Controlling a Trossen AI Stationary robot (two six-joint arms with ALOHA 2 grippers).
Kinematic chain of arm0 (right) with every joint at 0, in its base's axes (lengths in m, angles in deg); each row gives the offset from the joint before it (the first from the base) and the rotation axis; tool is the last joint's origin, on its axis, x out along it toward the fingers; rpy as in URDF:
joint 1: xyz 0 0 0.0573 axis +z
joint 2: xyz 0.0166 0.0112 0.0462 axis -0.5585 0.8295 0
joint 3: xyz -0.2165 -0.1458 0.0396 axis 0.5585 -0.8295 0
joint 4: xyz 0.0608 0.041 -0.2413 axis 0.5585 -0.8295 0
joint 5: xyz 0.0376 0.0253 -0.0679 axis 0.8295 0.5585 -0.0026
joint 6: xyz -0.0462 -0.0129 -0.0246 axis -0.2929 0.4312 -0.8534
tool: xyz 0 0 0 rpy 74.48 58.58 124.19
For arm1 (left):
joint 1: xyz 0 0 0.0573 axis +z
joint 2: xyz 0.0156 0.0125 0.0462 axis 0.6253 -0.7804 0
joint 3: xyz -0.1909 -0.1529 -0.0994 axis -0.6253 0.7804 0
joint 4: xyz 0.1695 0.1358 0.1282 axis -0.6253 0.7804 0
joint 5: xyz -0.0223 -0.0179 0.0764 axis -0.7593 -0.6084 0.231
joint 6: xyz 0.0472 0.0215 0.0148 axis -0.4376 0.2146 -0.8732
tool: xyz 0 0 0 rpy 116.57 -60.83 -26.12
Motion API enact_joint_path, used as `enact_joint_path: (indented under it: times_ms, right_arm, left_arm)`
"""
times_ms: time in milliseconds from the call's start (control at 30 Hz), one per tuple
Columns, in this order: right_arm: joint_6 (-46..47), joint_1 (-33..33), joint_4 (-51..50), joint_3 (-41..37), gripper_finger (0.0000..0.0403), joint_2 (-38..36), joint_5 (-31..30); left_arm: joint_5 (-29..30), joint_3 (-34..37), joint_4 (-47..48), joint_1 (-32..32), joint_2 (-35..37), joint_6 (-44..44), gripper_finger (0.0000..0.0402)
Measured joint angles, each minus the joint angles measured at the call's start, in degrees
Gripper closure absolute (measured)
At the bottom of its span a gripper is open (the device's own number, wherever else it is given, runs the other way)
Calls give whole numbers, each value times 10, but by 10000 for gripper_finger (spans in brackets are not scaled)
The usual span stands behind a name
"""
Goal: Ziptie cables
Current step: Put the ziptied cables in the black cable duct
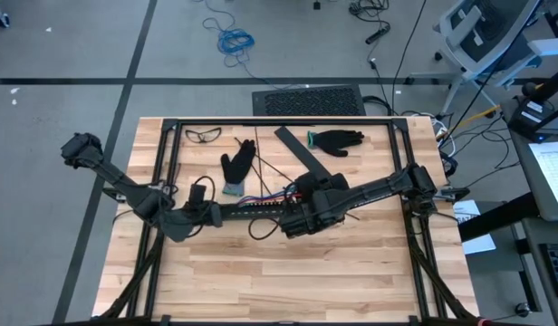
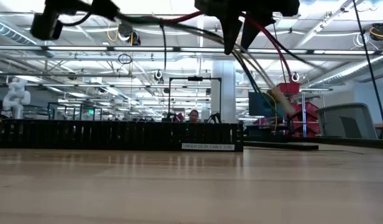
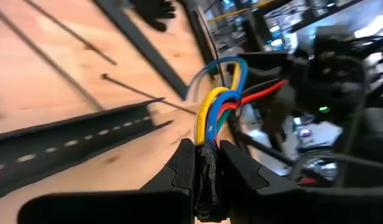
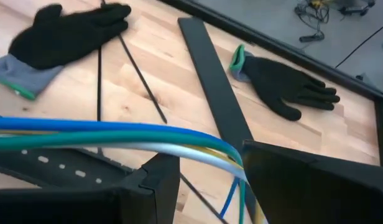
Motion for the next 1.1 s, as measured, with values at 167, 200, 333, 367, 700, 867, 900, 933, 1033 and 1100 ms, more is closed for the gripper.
enact_joint_path:
  times_ms: [167,200,333,367,700,867,900,933,1033,1100]
  right_arm:
    - [0,0,0,0,239,0,5]
    - [0,0,-1,0,239,0,5]
    - [0,0,-1,0,239,0,5]
    - [0,0,-1,0,239,0,5]
    - [7,-1,11,-38,239,0,49]
    - [14,0,28,-62,239,0,68]
    - [14,0,28,-64,239,0,68]
    - [14,0,28,-66,239,0,69]
    - [11,0,29,-66,239,0,69]
    - [11,0,29,-66,239,0,69]
  left_arm:
    - [0,0,48,-3,0,19,352]
    - [0,0,55,-3,0,19,352]
    - [-1,0,77,1,0,19,352]
    - [-4,0,89,2,0,19,352]
    - [-49,0,168,8,-27,39,352]
    - [-79,0,156,7,-66,45,352]
    - [-86,0,157,6,-76,46,352]
    - [-94,0,156,6,-87,48,352]
    - [-115,0,153,6,-123,48,352]
    - [-133,0,153,6,-147,47,352]
